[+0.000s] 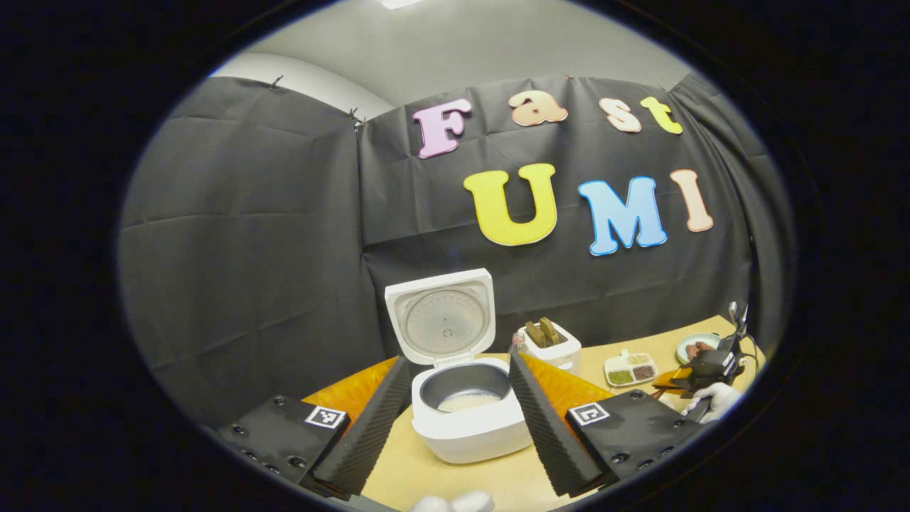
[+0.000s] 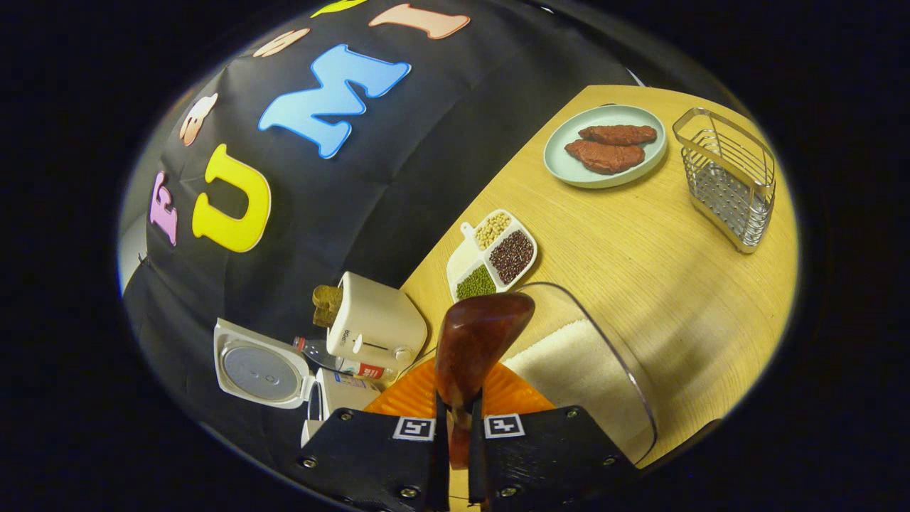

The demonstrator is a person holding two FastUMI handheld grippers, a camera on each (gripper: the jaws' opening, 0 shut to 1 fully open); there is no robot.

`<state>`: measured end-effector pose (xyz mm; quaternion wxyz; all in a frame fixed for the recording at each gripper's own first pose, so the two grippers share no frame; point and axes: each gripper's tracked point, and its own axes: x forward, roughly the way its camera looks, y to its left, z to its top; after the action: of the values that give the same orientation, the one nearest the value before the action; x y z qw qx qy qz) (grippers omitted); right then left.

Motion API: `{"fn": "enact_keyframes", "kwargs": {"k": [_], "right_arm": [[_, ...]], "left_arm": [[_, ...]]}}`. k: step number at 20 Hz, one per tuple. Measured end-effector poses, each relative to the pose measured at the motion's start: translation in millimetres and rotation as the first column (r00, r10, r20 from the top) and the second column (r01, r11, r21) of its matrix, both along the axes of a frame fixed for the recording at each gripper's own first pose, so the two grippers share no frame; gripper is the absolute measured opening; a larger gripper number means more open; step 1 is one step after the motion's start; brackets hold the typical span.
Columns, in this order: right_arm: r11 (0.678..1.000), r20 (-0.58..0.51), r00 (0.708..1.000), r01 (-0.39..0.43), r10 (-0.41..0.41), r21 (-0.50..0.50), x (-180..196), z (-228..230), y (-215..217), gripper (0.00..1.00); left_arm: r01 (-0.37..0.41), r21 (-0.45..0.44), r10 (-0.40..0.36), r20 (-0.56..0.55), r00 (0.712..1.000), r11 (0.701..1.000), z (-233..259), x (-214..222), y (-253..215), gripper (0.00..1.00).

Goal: Close the left gripper, press the button to open the rice cooker; take a wooden spoon from the chopstick holder with the right hand, scoop a spoonful of rice and pour it into the rice cooker, then put the wooden spoon back into the chopstick holder.

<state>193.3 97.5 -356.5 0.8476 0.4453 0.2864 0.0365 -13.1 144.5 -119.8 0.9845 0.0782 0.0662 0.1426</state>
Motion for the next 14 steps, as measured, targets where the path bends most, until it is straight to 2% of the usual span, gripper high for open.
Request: {"fn": "enact_keyframes", "kwargs": {"k": [8, 14], "right_arm": [[0.995, 0.05, 0.997, 0.057, -0.061, 0.085, -1.2, 39.0, -26.2, 0.11], [0.984, 0.078, 0.994, 0.062, -0.076, 0.167, -4.2, 98.3, -13.6, 0.11]], "left_arm": [[0.026, -0.016, -0.025, 0.017, 1.0, 1.0, 7.3, 1.8, -14.2, 1.0], [0.03, -0.028, -0.029, 0.031, 0.999, 0.999, 5.7, -2.8, -7.4, 0.99]]}}
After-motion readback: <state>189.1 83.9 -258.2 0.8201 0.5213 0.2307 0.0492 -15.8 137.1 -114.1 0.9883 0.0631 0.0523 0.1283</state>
